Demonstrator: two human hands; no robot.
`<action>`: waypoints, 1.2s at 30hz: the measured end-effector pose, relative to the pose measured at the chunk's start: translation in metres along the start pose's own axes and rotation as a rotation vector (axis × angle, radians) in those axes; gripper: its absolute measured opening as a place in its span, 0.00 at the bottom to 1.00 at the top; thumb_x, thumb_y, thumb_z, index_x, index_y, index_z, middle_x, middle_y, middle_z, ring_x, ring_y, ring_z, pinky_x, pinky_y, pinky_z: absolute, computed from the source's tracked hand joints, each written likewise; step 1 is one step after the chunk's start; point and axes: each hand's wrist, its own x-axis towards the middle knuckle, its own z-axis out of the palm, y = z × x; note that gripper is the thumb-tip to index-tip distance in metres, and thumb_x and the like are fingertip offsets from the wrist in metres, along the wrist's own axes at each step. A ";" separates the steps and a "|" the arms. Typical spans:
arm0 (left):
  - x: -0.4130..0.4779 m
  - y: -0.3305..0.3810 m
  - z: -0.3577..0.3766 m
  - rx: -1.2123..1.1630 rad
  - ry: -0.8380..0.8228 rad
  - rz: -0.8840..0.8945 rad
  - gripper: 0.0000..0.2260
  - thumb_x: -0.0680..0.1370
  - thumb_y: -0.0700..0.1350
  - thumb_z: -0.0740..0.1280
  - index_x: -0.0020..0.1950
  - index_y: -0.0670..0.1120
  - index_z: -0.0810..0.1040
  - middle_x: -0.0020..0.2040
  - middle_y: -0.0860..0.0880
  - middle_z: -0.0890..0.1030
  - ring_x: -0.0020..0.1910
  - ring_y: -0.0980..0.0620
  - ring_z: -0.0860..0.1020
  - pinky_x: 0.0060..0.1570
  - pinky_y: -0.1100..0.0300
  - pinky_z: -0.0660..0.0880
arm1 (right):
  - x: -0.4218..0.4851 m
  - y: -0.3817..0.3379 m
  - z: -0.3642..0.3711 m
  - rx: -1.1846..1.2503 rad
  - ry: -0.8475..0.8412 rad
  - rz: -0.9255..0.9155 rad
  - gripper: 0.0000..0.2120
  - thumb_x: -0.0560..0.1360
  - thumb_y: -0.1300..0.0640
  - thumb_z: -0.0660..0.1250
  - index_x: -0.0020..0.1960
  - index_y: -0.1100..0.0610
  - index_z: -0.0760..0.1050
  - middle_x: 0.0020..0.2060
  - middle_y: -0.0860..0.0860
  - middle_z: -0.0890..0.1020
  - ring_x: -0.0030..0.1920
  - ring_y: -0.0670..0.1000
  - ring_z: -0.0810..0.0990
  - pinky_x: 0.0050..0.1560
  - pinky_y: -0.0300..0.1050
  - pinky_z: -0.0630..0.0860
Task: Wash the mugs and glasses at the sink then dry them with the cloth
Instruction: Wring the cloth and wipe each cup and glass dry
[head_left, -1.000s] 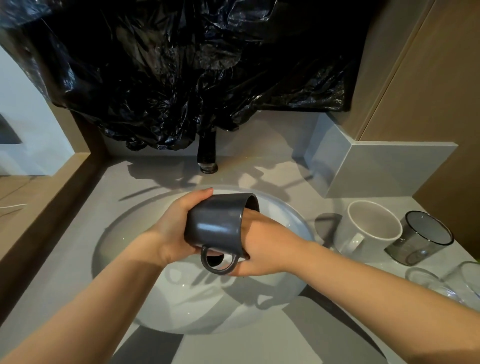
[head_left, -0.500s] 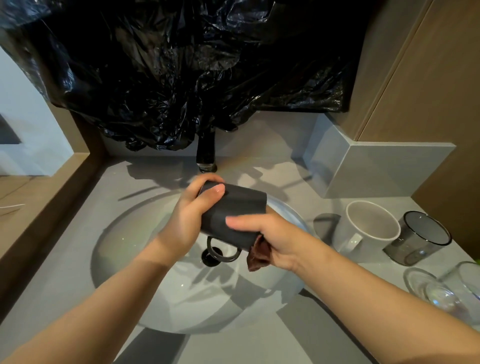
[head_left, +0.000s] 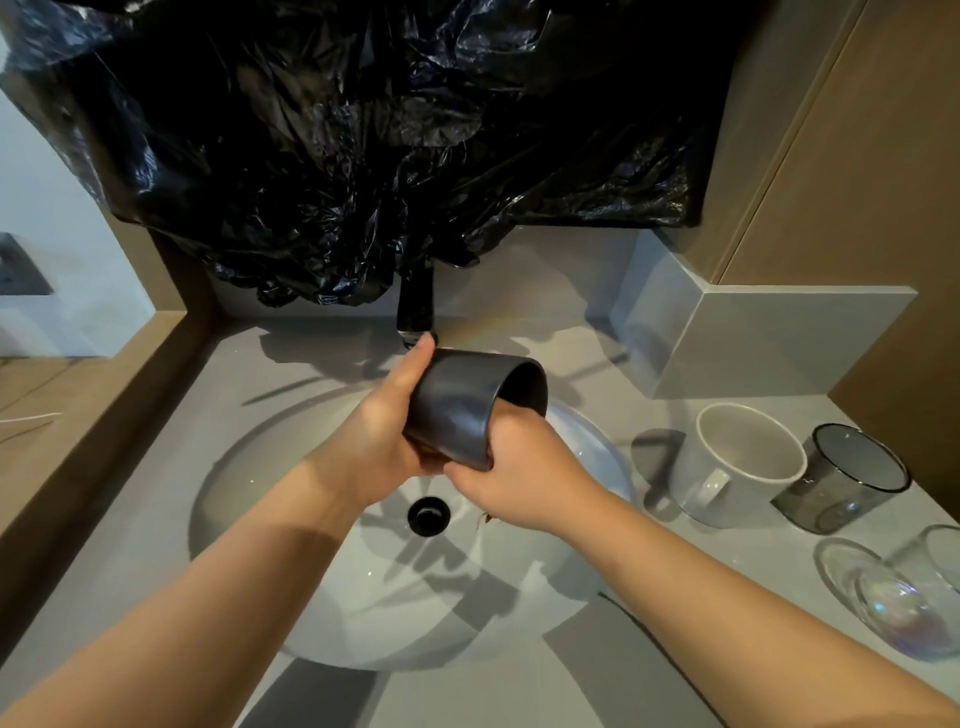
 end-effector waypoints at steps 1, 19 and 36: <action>0.000 -0.003 0.004 0.032 0.031 0.093 0.23 0.75 0.62 0.61 0.59 0.47 0.79 0.53 0.43 0.84 0.55 0.44 0.81 0.51 0.48 0.77 | 0.001 -0.004 -0.002 0.184 -0.005 0.102 0.16 0.72 0.58 0.69 0.59 0.56 0.73 0.49 0.54 0.81 0.45 0.51 0.81 0.42 0.48 0.80; 0.000 0.001 0.002 0.224 0.109 0.495 0.15 0.83 0.52 0.51 0.55 0.53 0.78 0.50 0.52 0.83 0.53 0.52 0.80 0.53 0.51 0.76 | 0.003 -0.014 -0.002 0.713 -0.008 0.336 0.12 0.71 0.67 0.68 0.51 0.56 0.72 0.39 0.52 0.79 0.34 0.52 0.79 0.27 0.44 0.76; -0.002 0.010 0.006 0.103 0.188 0.320 0.13 0.81 0.53 0.58 0.47 0.48 0.78 0.37 0.50 0.82 0.35 0.54 0.80 0.37 0.60 0.78 | -0.001 -0.007 -0.011 0.726 -0.265 0.182 0.21 0.67 0.75 0.65 0.53 0.55 0.72 0.36 0.51 0.76 0.27 0.43 0.76 0.29 0.39 0.74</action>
